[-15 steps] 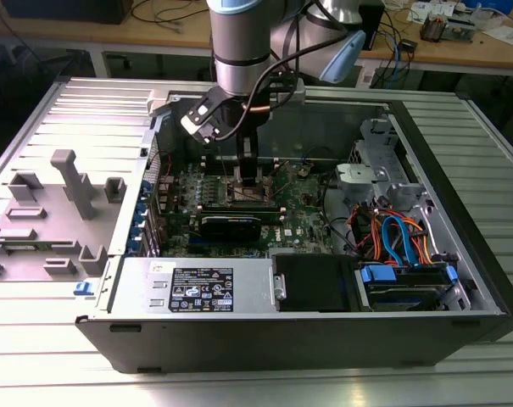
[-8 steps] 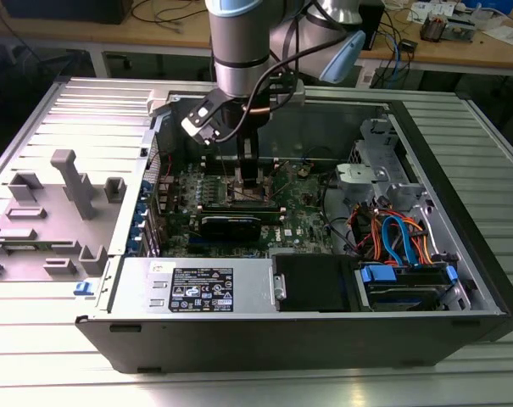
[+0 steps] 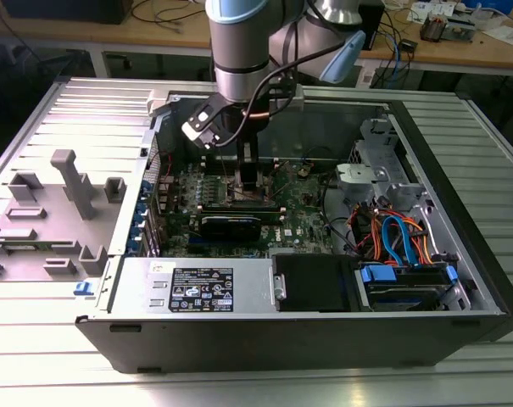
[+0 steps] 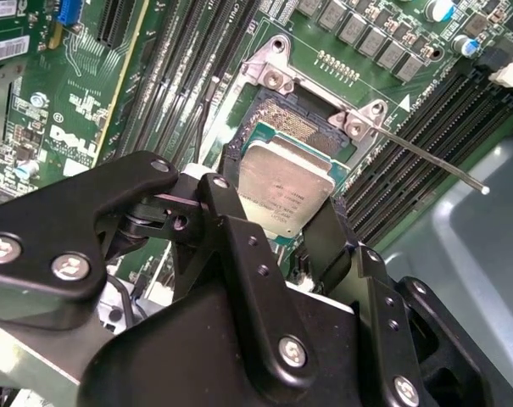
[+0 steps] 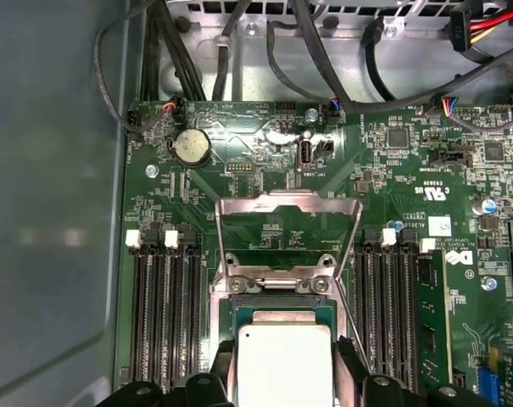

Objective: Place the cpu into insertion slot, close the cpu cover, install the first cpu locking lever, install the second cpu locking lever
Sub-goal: 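Place the cpu into insertion slot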

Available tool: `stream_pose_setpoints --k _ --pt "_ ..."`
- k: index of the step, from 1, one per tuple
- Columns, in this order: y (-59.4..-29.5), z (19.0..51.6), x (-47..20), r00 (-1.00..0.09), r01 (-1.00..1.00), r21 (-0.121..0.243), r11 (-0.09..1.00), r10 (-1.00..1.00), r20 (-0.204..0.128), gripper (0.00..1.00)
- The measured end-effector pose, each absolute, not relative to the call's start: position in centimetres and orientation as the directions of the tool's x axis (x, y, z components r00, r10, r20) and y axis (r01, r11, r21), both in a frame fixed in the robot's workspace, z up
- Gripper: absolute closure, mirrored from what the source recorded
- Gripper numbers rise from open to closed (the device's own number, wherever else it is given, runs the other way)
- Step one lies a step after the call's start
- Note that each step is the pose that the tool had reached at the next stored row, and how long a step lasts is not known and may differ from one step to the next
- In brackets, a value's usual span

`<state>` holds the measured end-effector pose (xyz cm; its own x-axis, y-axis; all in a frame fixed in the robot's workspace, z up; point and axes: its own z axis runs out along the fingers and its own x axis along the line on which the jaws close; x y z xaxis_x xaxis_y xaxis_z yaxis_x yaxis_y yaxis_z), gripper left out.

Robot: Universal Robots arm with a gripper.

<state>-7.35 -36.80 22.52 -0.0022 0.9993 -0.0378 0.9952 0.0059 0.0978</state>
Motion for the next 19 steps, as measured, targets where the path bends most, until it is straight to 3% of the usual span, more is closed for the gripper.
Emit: stream_pose_setpoints --k 19 --pt "-36.8 21.3 -7.3 -0.002 0.995 0.098 0.006 0.999 -0.038 0.45"
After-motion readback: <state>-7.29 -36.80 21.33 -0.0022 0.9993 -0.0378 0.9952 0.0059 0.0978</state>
